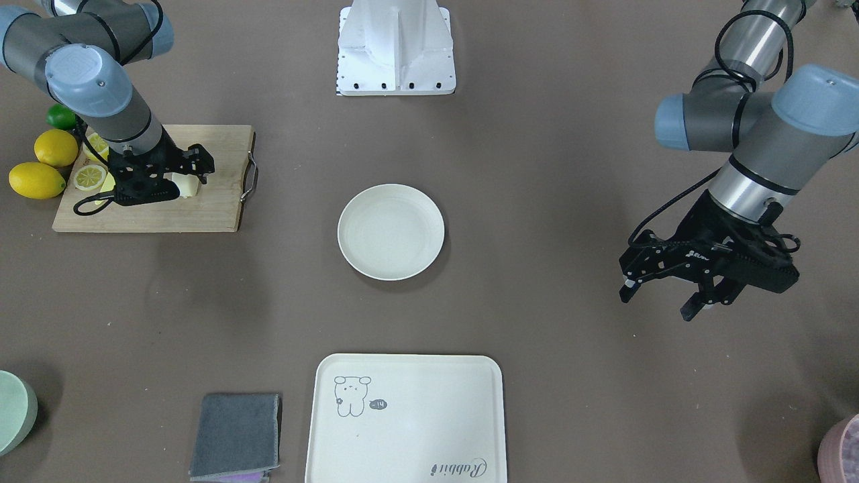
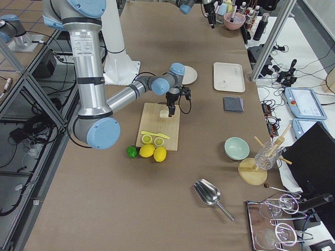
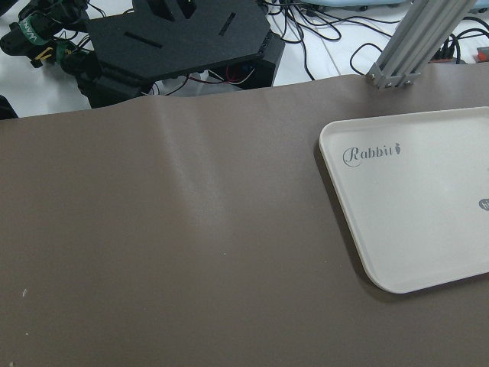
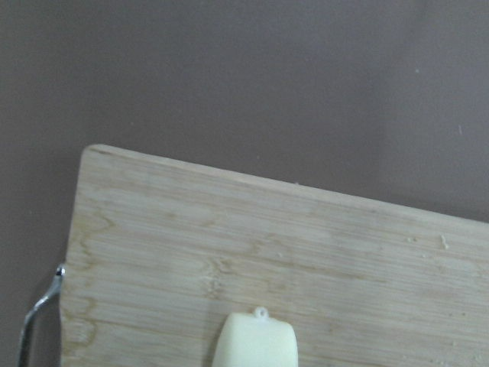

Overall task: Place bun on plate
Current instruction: 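Move the right gripper over the pale bun on the cutting board and lower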

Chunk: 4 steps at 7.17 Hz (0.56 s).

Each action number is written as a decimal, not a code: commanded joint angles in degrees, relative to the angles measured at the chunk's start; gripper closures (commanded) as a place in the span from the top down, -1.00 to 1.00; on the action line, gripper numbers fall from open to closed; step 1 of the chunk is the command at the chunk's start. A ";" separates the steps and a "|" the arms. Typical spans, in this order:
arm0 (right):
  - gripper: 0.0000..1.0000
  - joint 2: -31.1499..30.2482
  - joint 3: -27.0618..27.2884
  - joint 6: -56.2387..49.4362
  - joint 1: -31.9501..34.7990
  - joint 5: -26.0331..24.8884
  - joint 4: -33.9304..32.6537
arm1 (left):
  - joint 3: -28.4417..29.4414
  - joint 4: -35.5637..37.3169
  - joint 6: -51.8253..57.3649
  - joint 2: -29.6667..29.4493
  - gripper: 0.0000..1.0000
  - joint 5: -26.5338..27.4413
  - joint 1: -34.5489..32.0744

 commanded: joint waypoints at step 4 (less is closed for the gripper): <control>0.66 -0.51 0.11 -0.10 -2.51 -1.07 0.00 | -0.71 -0.26 0.03 0.75 0.95 1.45 -1.02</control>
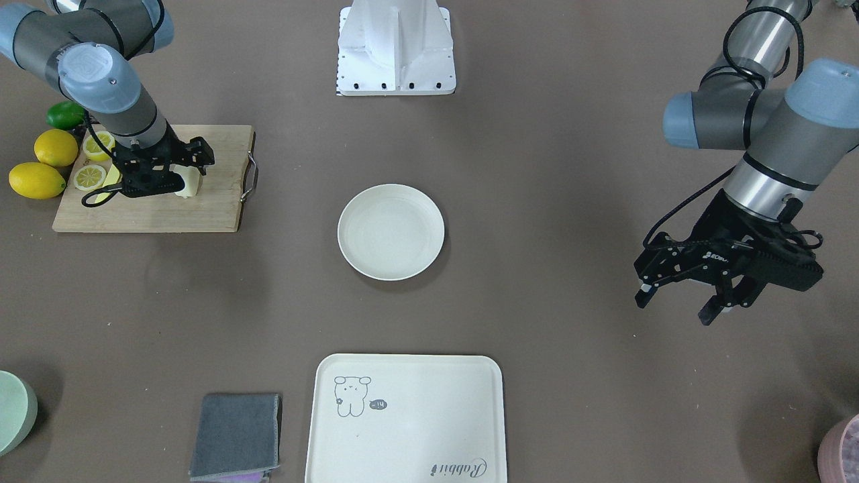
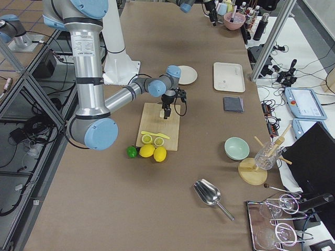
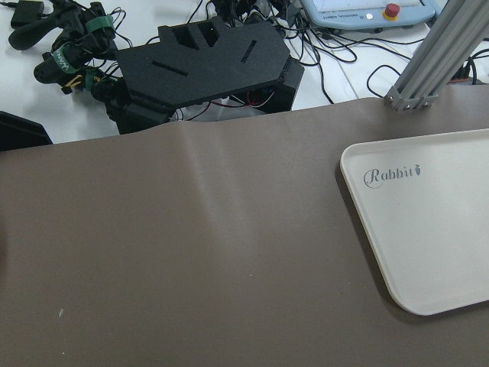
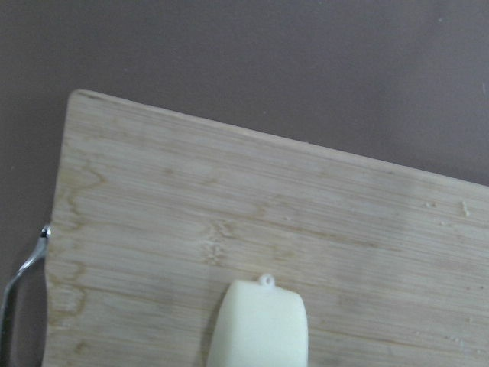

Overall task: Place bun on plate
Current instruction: 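Move the right gripper over the pale bun on the cutting board and lower, then close the right gripper on the bun and lift it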

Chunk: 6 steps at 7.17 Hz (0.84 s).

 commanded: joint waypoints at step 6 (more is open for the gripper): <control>-1.00 2.08 1.43 -1.72 0.06 -0.61 0.00 | 0.30 -0.01 -0.03 0.97 0.95 2.42 -0.09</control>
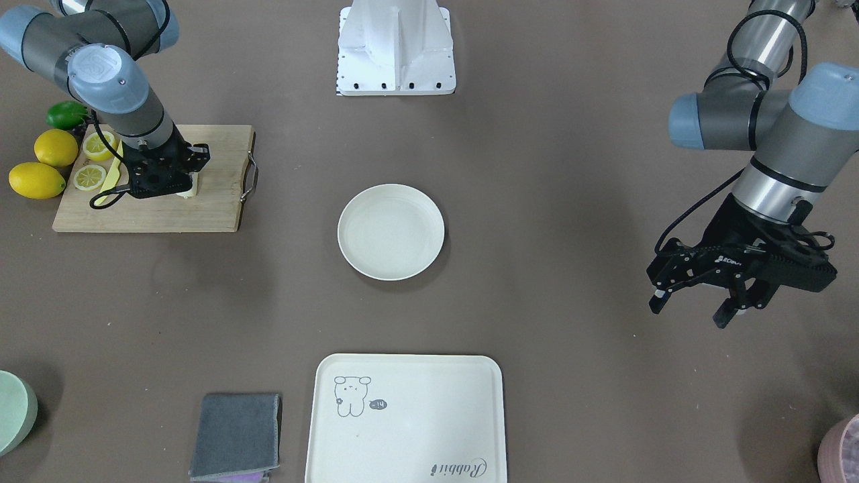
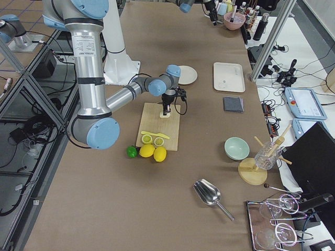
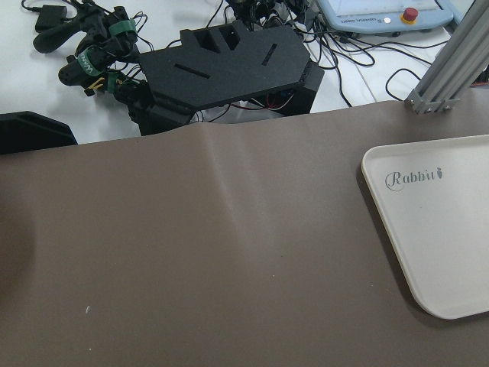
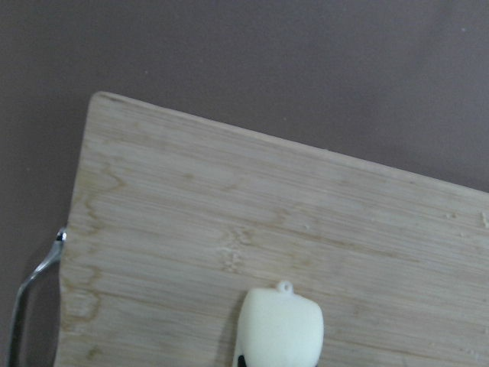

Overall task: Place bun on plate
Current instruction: 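Close the right gripper on the bun and lift it, then carry the bun with the right gripper over the white plate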

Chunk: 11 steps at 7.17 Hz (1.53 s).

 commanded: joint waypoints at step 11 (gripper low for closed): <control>-1.00 35.54 -22.38 0.03 -1.23 -3.95 15.79 | -0.82 -0.35 -0.95 0.85 0.95 -0.61 -0.09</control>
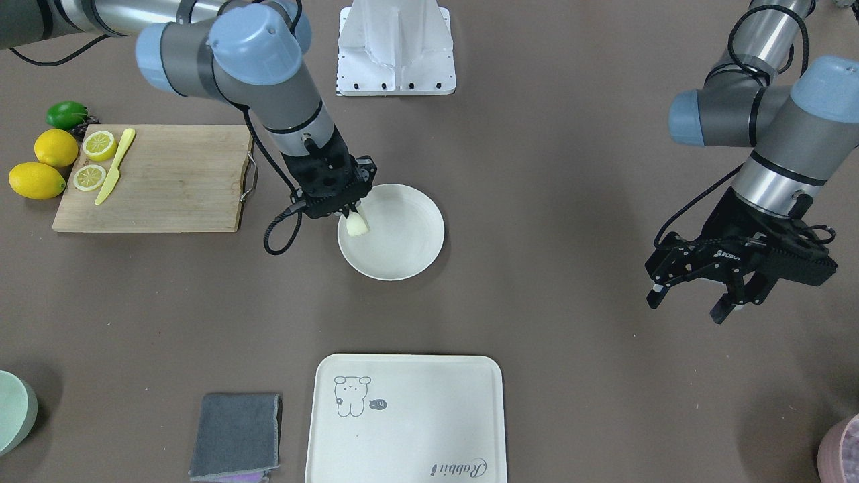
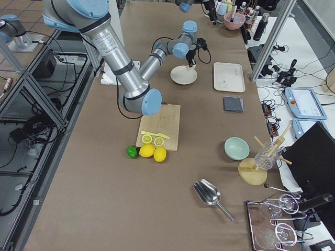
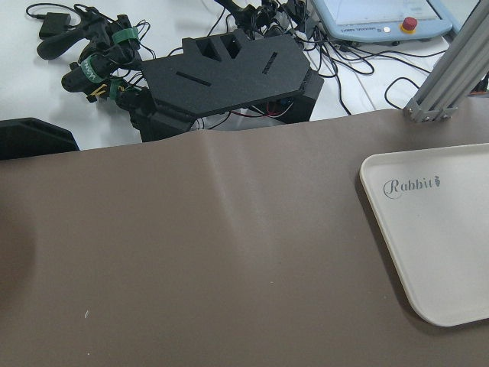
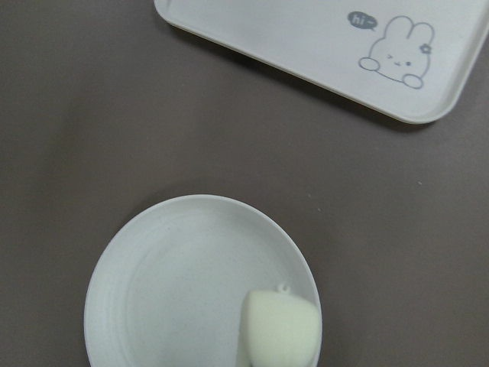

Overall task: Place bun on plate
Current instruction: 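Carry the bun with the right gripper over the white plate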

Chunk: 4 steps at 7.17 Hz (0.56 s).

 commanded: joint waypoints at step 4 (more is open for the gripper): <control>-0.66 1.54 -4.44 0.72 -6.24 -3.94 5.45 | 0.72 0.08 -0.09 0.22 0.95 0.34 -0.15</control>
